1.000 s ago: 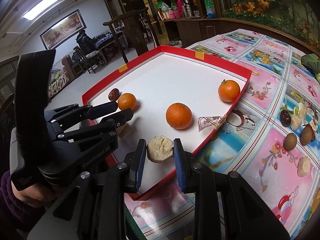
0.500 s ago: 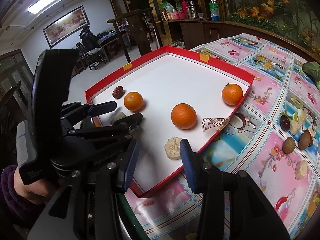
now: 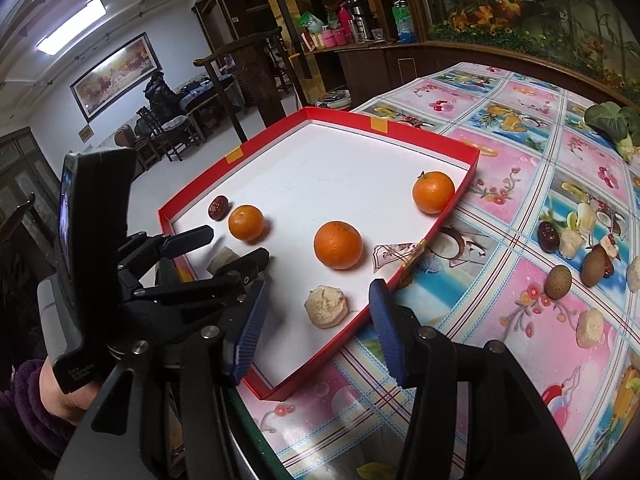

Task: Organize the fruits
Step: 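Withdraw both grippers from the tray and reach the right gripper toward a round beige cake, then grasp the round beige cake with the right gripper while the left gripper grasps a brown ball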

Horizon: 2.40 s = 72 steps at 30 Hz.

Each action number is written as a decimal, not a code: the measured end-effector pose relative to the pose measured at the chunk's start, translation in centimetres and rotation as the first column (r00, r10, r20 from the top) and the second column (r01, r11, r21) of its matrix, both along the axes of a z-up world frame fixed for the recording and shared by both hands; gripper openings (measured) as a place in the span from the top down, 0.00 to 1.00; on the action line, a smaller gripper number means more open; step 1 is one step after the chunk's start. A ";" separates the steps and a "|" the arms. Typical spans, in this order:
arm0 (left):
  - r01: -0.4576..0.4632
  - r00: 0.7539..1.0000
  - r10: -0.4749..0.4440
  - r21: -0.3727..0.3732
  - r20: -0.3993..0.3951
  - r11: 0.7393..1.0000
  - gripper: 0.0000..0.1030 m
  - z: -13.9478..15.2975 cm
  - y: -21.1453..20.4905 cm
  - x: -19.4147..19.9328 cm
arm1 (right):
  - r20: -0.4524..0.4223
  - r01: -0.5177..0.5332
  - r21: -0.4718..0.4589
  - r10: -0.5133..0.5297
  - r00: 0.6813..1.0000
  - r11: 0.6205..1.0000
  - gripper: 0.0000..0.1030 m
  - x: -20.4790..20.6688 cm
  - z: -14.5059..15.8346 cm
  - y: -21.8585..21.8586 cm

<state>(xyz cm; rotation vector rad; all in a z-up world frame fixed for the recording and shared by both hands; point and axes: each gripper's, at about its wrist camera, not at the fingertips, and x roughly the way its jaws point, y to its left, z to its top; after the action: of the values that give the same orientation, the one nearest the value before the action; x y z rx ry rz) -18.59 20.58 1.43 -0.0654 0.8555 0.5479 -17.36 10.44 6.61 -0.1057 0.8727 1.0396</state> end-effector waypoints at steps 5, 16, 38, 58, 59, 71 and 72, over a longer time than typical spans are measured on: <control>0.005 1.000 -0.005 0.005 -0.005 1.000 0.37 0.2 -0.4 0.0 | 0.028 0.006 -0.001 -0.006 1.000 1.000 0.47 0.0 0.4 -0.2; 0.032 0.998 -0.035 0.050 0.044 0.998 0.23 2.7 -2.4 0.7 | 0.023 0.143 0.034 -0.143 0.989 0.989 0.42 3.7 1.6 -4.3; 0.355 0.935 -0.355 0.135 -0.020 0.925 0.23 2.4 -12.8 8.1 | 0.066 0.271 -0.178 -0.263 0.962 0.946 0.52 9.0 -2.5 -13.1; 0.464 0.884 -0.461 0.019 -0.075 0.886 0.23 1.1 -15.7 12.4 | 0.001 0.446 -0.156 -0.452 0.892 0.881 0.76 11.9 -2.1 -16.0; 0.465 0.883 -0.463 0.006 -0.079 0.885 0.23 0.8 -15.8 12.8 | -0.007 0.452 -0.153 -0.458 0.889 0.879 0.76 12.0 -2.0 -16.2; 0.455 0.885 -0.460 -0.076 -0.078 0.887 0.49 -0.5 -16.3 14.6 | -0.014 0.448 -0.139 -0.454 0.891 0.883 0.76 11.8 -1.8 -16.0; 0.455 0.884 -0.461 -0.088 -0.078 0.886 0.51 -0.7 -16.3 14.7 | -0.011 0.449 -0.140 -0.455 0.891 0.883 0.76 11.7 -1.8 -15.9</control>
<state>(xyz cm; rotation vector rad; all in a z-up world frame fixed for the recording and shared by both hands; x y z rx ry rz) -3.84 4.29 0.71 0.1029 0.9471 0.0745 -5.62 -5.48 4.85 0.0104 0.9507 0.5454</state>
